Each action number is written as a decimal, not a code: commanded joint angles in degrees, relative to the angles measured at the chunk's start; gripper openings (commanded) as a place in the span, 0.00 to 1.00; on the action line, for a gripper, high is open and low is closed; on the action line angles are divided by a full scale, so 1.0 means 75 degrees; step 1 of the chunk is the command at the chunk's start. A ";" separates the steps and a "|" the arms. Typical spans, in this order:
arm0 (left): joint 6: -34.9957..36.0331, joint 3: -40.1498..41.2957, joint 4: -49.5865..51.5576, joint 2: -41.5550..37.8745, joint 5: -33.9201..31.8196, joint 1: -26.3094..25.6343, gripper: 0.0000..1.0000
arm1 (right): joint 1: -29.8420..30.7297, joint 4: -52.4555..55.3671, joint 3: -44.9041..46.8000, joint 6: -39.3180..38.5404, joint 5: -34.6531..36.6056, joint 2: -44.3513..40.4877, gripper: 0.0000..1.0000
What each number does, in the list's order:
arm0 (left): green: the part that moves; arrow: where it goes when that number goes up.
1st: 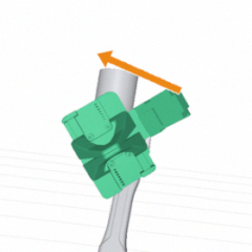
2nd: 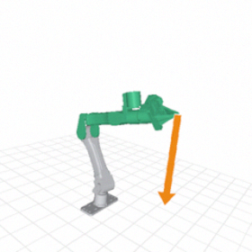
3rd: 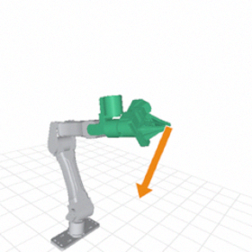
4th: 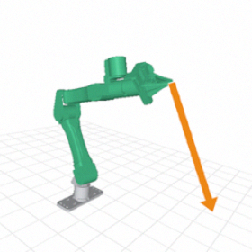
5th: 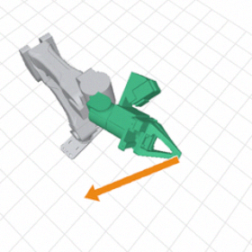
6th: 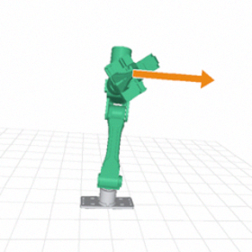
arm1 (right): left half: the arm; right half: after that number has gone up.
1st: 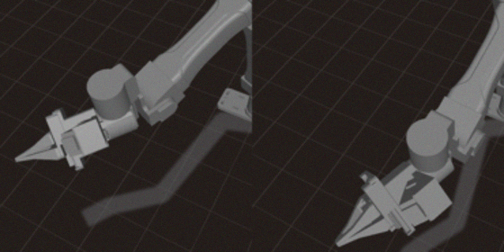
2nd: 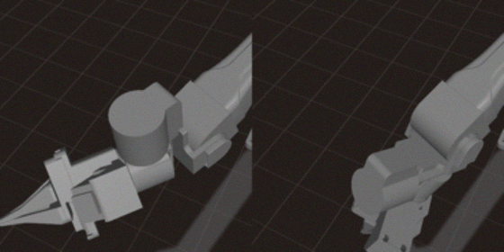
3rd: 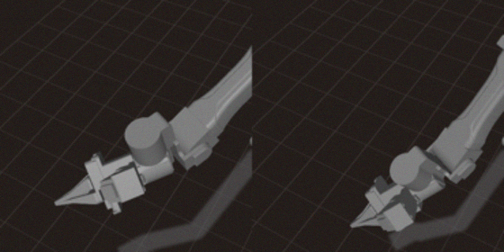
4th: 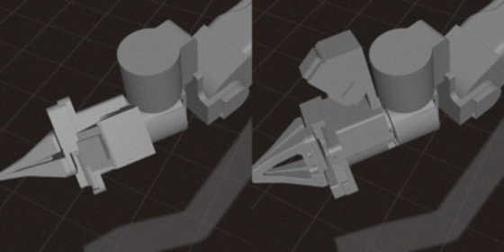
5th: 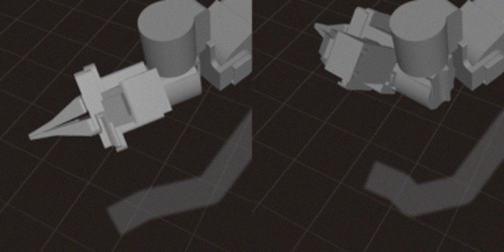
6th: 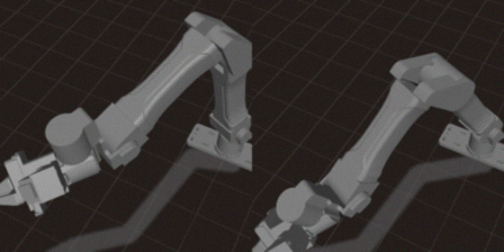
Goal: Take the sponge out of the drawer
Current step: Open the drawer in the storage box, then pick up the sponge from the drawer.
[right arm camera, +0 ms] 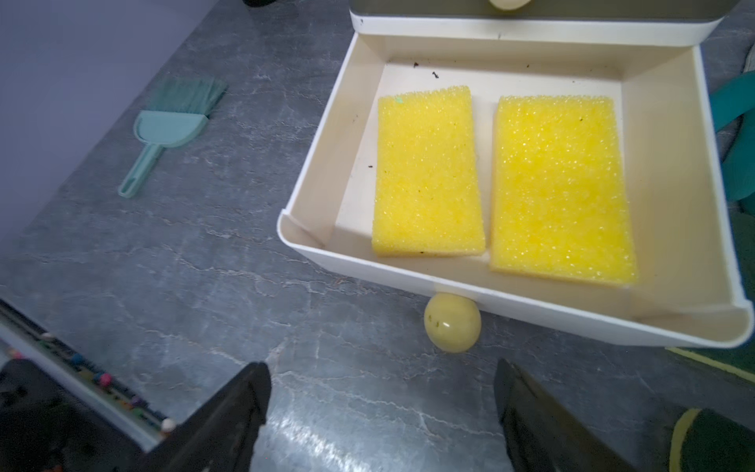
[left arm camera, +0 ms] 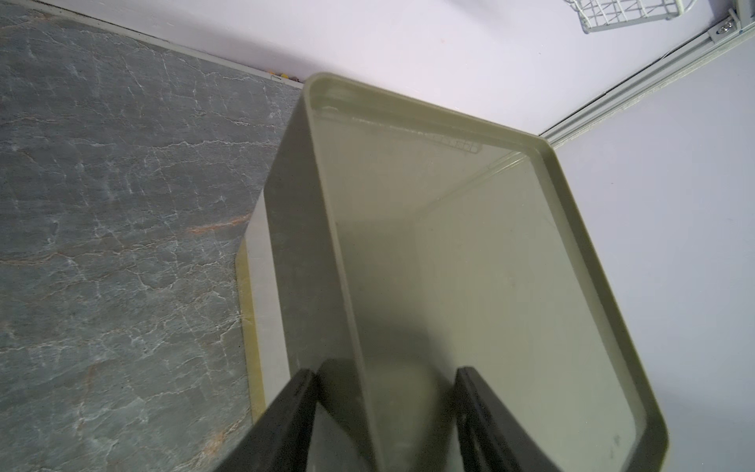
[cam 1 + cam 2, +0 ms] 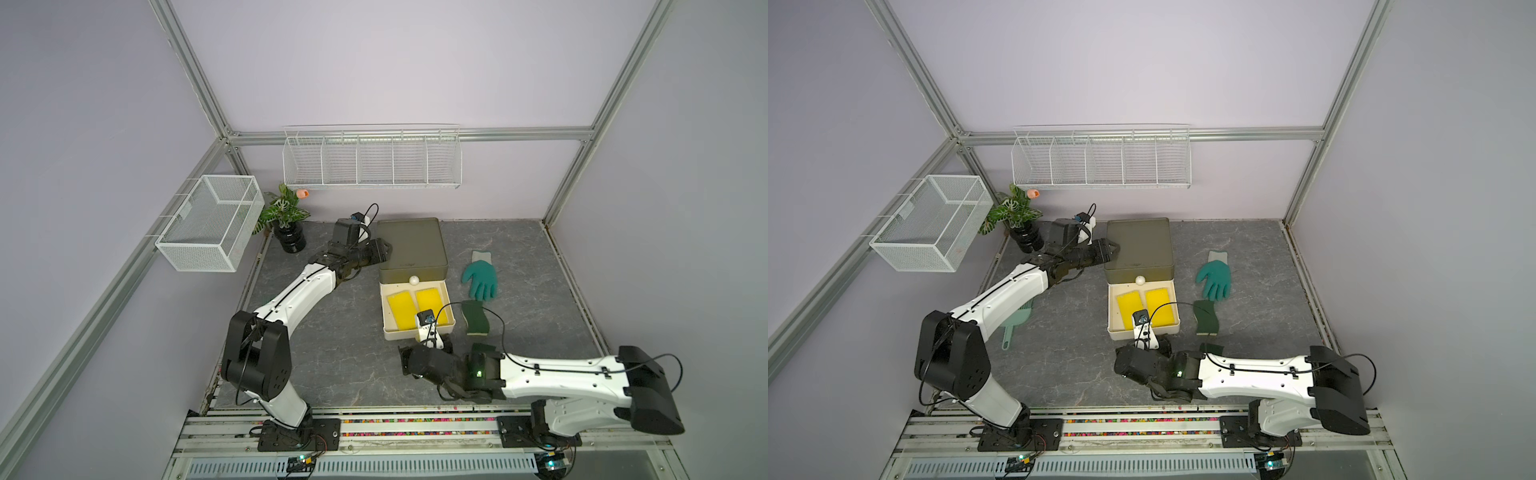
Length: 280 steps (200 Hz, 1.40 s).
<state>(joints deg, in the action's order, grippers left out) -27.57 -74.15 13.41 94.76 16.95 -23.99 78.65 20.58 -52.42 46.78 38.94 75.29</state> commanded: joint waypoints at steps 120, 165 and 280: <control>0.0159 0.0032 0.0715 0.0431 0.0372 -0.0141 0.57 | -0.1628 0.2307 -0.3301 -0.2194 -0.2597 0.1355 0.95; 0.0172 0.0031 0.0735 0.0420 0.0359 -0.0133 0.58 | -0.2000 0.2370 -0.3567 -0.2235 -0.2845 0.2093 0.89; 0.0226 0.0033 0.0773 0.0455 0.0353 -0.0136 0.58 | -0.2718 0.2096 -0.3633 -0.2504 -0.3080 0.2946 0.90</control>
<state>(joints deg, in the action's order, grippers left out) -27.55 -74.17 13.39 94.80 16.95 -23.99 58.89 36.77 -78.67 29.63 17.41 95.00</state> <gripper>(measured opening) 0.577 0.905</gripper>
